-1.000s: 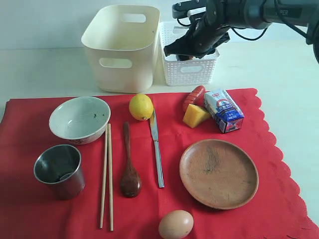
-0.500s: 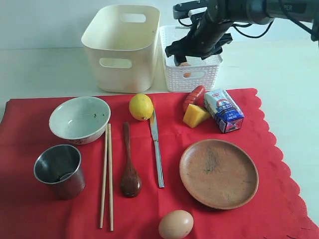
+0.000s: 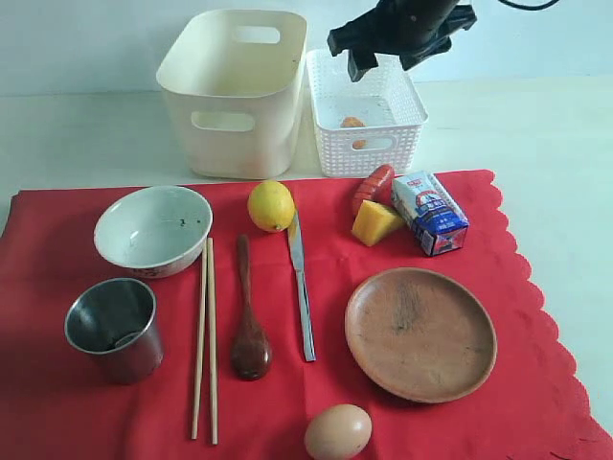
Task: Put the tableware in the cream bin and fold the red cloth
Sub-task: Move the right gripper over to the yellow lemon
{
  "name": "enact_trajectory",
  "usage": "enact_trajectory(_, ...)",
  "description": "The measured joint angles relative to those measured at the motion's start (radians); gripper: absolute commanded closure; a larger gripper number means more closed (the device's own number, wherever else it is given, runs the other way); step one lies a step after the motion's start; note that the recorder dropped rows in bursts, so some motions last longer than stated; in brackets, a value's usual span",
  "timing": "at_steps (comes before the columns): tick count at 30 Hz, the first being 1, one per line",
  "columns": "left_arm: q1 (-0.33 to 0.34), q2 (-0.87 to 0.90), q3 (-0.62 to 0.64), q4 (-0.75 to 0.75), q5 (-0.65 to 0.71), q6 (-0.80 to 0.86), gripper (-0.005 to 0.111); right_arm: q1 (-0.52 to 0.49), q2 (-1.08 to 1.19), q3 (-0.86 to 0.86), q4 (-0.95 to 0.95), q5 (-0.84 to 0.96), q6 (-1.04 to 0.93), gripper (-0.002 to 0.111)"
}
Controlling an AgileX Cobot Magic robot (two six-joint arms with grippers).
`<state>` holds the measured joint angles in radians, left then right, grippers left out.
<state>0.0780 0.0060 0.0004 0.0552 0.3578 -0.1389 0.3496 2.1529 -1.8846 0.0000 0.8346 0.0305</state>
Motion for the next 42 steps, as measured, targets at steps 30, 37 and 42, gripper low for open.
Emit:
enact_trajectory(30, 0.000, 0.000, 0.000, 0.000, 0.000, 0.000, 0.045, 0.000, -0.286, 0.000, 0.240, 0.376, -0.088, 0.050)
enact_trajectory(37, 0.000, 0.000, 0.000, 0.000, 0.000, 0.000, 0.045, 0.005, -0.336, 0.000, 0.349, 0.386, -0.143, 0.050)
enact_trajectory(42, 0.000, 0.000, 0.000, 0.000, 0.000, 0.000, 0.045, 0.125, -0.313, 0.000, 0.370, 0.375, -0.207, 0.050)
